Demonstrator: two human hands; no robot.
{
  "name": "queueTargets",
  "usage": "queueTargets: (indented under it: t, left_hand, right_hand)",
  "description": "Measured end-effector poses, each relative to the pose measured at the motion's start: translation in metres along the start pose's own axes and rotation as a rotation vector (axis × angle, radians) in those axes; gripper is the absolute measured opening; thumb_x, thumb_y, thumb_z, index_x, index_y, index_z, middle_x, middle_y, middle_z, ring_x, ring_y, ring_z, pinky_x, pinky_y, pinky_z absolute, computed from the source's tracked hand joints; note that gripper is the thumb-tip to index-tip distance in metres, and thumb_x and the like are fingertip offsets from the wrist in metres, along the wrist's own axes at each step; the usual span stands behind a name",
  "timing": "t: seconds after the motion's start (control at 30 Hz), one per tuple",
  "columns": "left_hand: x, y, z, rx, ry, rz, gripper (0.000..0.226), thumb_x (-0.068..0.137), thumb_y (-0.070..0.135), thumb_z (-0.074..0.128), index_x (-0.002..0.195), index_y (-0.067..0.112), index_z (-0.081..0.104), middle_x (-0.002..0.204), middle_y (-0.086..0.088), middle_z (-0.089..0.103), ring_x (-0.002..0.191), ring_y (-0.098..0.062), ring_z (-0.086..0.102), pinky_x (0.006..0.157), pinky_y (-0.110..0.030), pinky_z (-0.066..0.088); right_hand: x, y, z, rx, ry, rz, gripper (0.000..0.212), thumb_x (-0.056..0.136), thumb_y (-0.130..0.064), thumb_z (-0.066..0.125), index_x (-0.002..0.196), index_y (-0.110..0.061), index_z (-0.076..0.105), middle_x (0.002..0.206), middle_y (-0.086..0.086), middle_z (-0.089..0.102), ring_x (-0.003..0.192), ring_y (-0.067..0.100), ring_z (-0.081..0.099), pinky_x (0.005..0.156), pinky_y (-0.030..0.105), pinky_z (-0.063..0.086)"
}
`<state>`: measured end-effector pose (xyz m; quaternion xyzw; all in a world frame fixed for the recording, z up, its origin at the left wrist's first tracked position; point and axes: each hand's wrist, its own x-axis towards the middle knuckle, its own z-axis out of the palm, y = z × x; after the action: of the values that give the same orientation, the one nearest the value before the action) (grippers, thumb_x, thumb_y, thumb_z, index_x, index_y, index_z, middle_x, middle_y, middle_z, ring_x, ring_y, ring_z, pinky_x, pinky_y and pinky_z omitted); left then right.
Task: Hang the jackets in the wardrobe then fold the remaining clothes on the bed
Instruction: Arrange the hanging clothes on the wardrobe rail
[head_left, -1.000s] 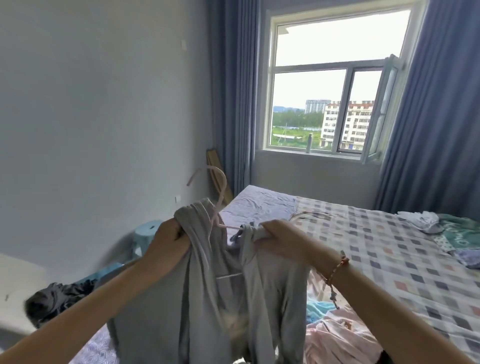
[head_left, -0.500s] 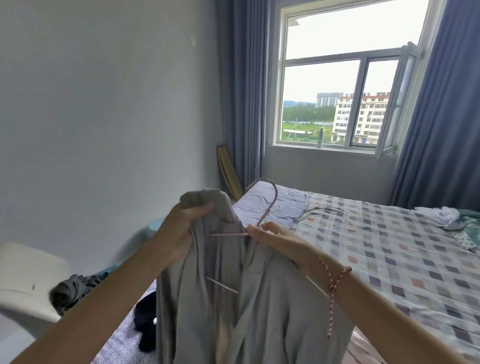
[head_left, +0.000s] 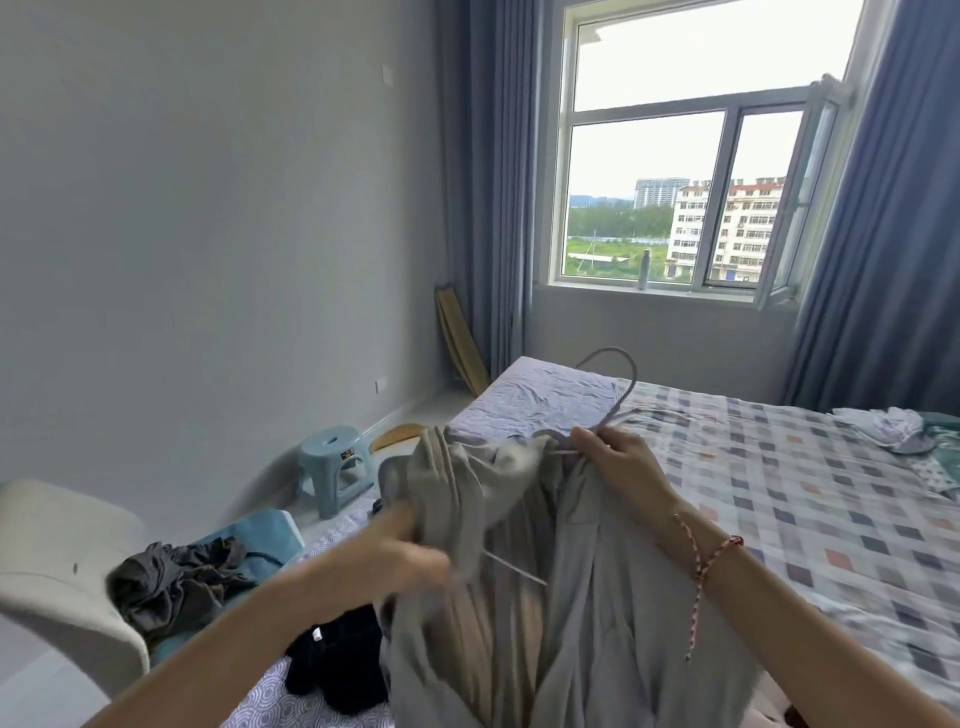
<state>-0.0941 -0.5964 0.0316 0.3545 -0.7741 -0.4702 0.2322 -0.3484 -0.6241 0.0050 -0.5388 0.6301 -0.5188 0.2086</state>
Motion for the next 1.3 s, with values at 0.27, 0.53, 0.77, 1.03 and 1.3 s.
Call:
queueTargets:
  t: [0.27,0.53,0.77,1.03,1.3]
  left_hand:
    - [0.046,-0.038,-0.001,-0.652,0.272,-0.33,0.025,0.071,0.027,0.072,0.087,0.008,0.069,0.085,-0.013,0.072,0.074,-0.023,0.069,0.065,-0.03,0.057]
    - [0.058,0.031,-0.04,0.453,0.659,0.332,0.019,0.088,0.008,0.062,0.087,-0.01,0.063,0.078,-0.018,0.066,0.083,-0.012,0.064,0.06,-0.003,0.036]
    - [0.061,0.065,-0.042,0.104,0.393,0.507,0.025,0.083,-0.004,0.062,0.094,0.018,0.06,0.086,0.006,0.059,0.073,0.008,0.056,0.074,-0.008,0.043]
    - [0.108,0.056,-0.04,0.324,-0.104,-0.012,0.03,0.094,0.024,0.053,0.118,0.009,0.06,0.112,-0.004,0.064,0.103,-0.022,0.06,0.091,-0.034,0.047]
    - [0.095,-0.021,-0.047,0.695,-0.111,0.05,0.07,0.06,0.077,0.048,0.084,0.012,0.062,0.074,0.008,0.055,0.073,-0.008,0.05,0.064,-0.017,0.036]
  right_hand:
    - [-0.016,-0.016,0.001,0.02,-0.014,-0.171,0.03,0.091,-0.021,0.058,0.072,0.002,0.064,0.064,0.002,0.053,0.059,0.002,0.043,0.057,0.018,0.033]
    - [-0.029,-0.019,0.008,-0.072,-0.179,-0.198,0.027,0.09,-0.018,0.061,0.064,-0.024,0.057,0.062,-0.007,0.053,0.052,-0.002,0.041,0.055,0.014,0.031]
    - [-0.036,-0.042,0.008,0.148,-0.084,-0.194,0.024,0.085,-0.011,0.065,0.095,-0.013,0.044,0.041,-0.012,0.041,0.044,0.003,0.032,0.042,0.014,0.026]
    - [-0.015,-0.065,0.003,0.218,-0.209,-0.162,0.005,0.081,-0.004,0.068,0.077,-0.008,0.068,0.068,-0.005,0.063,0.065,0.0,0.056,0.065,0.015,0.043]
    - [-0.02,-0.035,-0.017,0.251,-0.041,-0.04,0.021,0.081,-0.013,0.071,0.074,0.005,0.063,0.07,0.006,0.061,0.069,0.014,0.055,0.069,0.028,0.044]
